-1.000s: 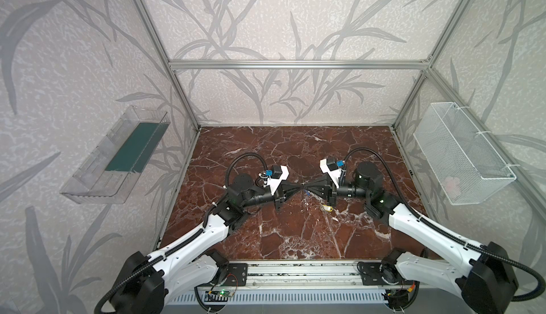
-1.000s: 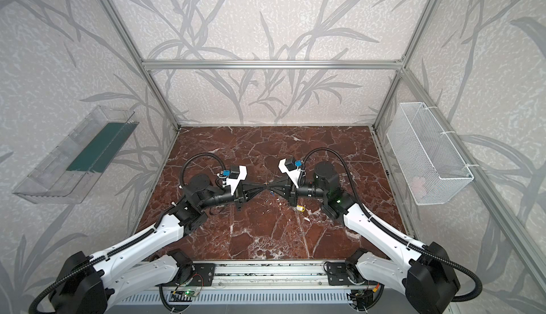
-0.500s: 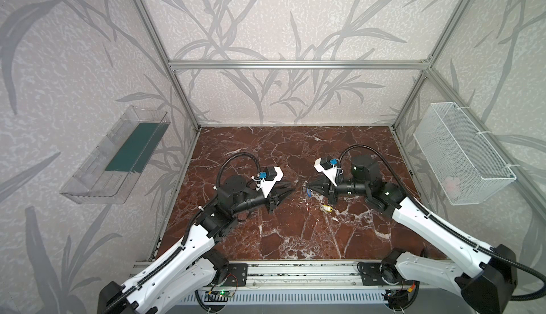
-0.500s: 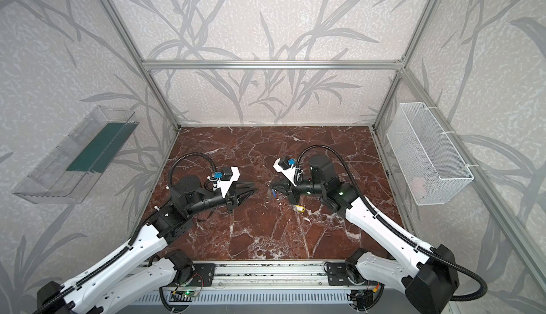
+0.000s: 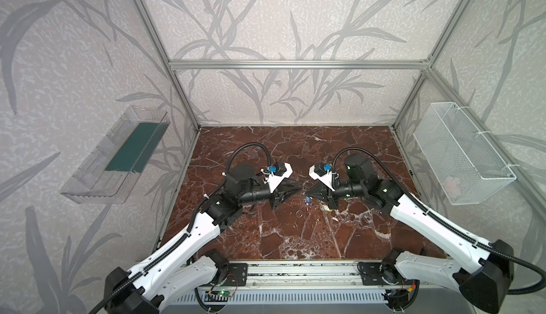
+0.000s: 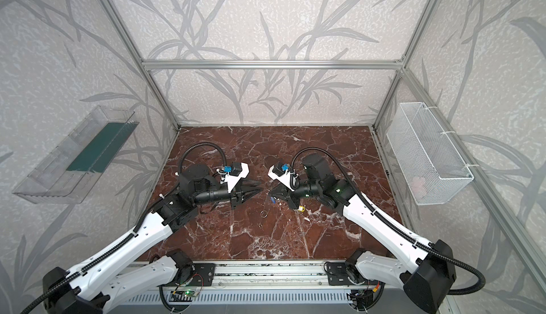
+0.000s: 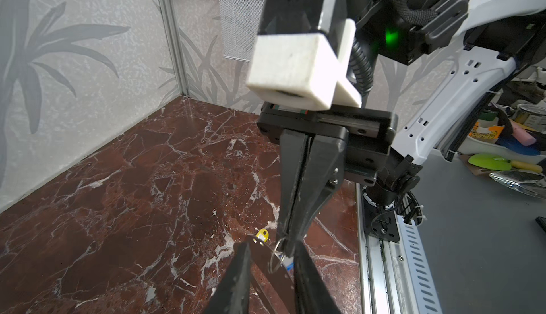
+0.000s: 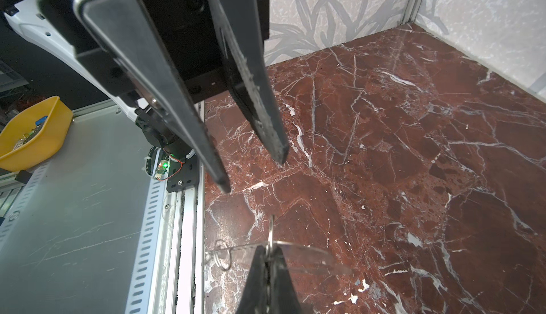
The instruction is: Put the keys on the keyring
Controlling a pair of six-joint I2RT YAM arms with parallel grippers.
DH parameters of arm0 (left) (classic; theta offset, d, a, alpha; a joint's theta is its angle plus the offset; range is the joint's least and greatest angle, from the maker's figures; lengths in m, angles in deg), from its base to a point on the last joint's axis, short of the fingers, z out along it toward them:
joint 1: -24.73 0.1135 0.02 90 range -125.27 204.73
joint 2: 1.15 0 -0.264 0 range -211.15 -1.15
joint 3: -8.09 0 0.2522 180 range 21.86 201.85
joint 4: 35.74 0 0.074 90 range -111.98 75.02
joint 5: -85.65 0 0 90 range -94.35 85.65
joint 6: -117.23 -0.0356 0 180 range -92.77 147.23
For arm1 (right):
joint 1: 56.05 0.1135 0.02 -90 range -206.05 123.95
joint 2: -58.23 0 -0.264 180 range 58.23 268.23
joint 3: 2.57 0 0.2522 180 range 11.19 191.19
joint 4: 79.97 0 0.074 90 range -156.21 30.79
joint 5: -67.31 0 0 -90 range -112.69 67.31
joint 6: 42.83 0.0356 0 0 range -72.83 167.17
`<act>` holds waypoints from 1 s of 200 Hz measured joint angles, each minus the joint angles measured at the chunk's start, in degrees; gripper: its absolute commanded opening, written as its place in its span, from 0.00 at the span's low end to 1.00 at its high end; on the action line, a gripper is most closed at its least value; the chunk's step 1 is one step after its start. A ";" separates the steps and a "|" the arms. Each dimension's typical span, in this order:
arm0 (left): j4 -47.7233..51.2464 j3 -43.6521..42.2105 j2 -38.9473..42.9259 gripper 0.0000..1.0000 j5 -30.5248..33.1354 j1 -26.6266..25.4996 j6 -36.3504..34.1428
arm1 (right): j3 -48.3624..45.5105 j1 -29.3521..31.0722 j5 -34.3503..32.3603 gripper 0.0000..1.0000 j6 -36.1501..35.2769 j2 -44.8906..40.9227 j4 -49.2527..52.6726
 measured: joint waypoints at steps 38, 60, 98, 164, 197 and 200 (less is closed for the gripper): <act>0.85 0.09 -1.75 0.28 -3.28 0.00 -0.46 | 0.00 0.00 0.74 0.00 -0.04 0.00 0.00; 1.14 0.17 -3.06 0.28 -4.28 -0.02 -0.70 | 0.00 0.00 1.09 0.00 -0.04 0.00 0.00; 1.77 0.74 -5.38 0.28 -5.31 -0.26 -0.92 | 0.00 0.00 1.57 0.00 -0.04 0.00 -0.02; 1.86 1.25 -6.08 0.11 -6.08 -0.44 -1.75 | -0.02 0.00 2.08 0.00 -0.07 0.00 0.02; 1.97 1.38 -6.34 0.06 -6.05 -0.44 -1.84 | -0.07 -0.04 2.23 0.00 0.00 0.00 0.13; 1.99 1.38 -6.34 0.06 -6.08 -0.44 -1.84 | -0.07 -0.04 2.23 0.00 0.00 0.00 0.13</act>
